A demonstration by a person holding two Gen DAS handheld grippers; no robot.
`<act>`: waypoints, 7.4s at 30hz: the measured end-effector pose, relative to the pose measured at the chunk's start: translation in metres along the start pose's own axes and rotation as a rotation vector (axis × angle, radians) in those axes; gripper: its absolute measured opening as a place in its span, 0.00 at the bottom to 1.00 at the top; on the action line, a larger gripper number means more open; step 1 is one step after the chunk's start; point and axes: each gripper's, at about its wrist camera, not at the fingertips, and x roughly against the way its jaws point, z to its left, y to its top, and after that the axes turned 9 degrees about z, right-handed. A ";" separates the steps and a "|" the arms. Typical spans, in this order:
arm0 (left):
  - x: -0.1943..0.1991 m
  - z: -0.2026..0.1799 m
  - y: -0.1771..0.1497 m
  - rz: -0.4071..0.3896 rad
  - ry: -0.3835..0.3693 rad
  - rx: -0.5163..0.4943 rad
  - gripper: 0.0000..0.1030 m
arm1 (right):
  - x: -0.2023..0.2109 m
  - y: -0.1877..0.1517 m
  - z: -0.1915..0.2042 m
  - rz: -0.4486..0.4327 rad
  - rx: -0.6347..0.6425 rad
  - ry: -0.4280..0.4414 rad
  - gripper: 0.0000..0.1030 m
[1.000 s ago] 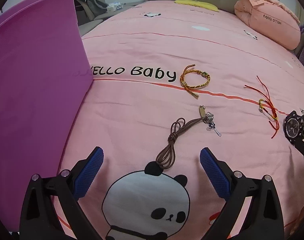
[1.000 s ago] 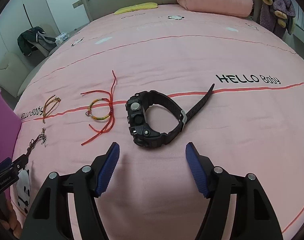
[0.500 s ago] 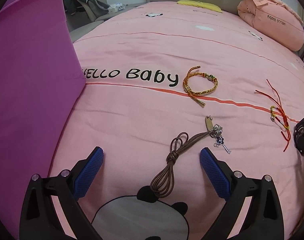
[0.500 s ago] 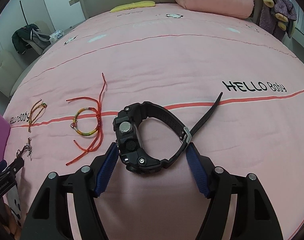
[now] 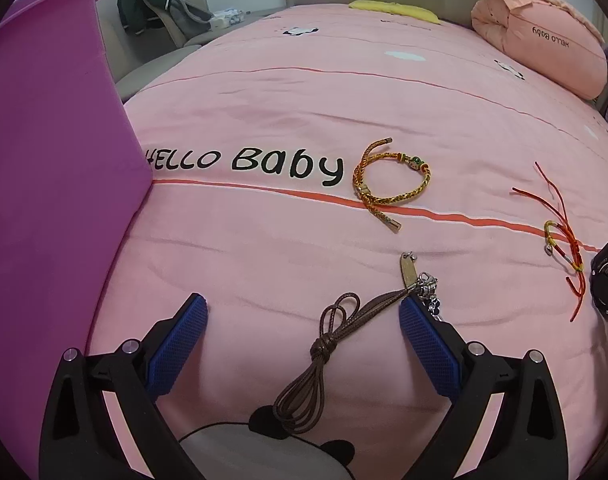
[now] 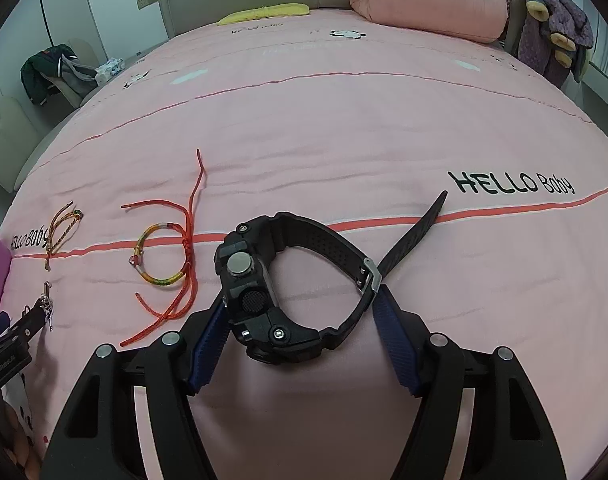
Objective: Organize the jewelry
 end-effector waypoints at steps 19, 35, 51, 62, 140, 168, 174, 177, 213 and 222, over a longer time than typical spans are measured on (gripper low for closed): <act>-0.006 -0.009 -0.003 -0.030 -0.042 -0.015 0.78 | -0.006 0.003 0.008 -0.009 0.044 -0.026 0.62; 0.023 -0.013 -0.025 0.007 -0.220 -0.035 0.09 | 0.011 -0.011 -0.005 -0.032 0.020 0.056 0.58; 0.060 -0.014 -0.050 0.005 -0.228 -0.082 0.09 | 0.047 -0.054 -0.007 -0.014 0.017 0.072 0.58; 0.111 -0.005 -0.063 -0.047 -0.260 -0.104 0.09 | 0.091 -0.085 0.002 -0.019 0.036 0.092 0.58; 0.185 0.328 -0.044 -0.118 -0.036 0.301 0.09 | 0.200 -0.087 0.457 0.030 0.695 0.382 0.58; 0.200 0.332 -0.056 -0.125 0.018 0.356 0.65 | 0.198 -0.076 0.450 0.034 0.676 0.337 0.72; 0.205 0.329 -0.057 -0.128 0.020 0.355 0.65 | 0.208 -0.078 0.441 0.020 0.670 0.345 0.72; 0.208 0.327 -0.057 -0.132 0.021 0.354 0.65 | 0.212 -0.077 0.437 0.016 0.668 0.353 0.72; 0.260 0.226 -0.072 -0.183 0.010 0.216 0.79 | 0.261 -0.083 0.295 -0.067 0.514 0.380 0.72; 0.271 0.167 -0.068 -0.202 -0.041 0.119 0.81 | 0.265 -0.077 0.227 -0.093 0.407 0.354 0.72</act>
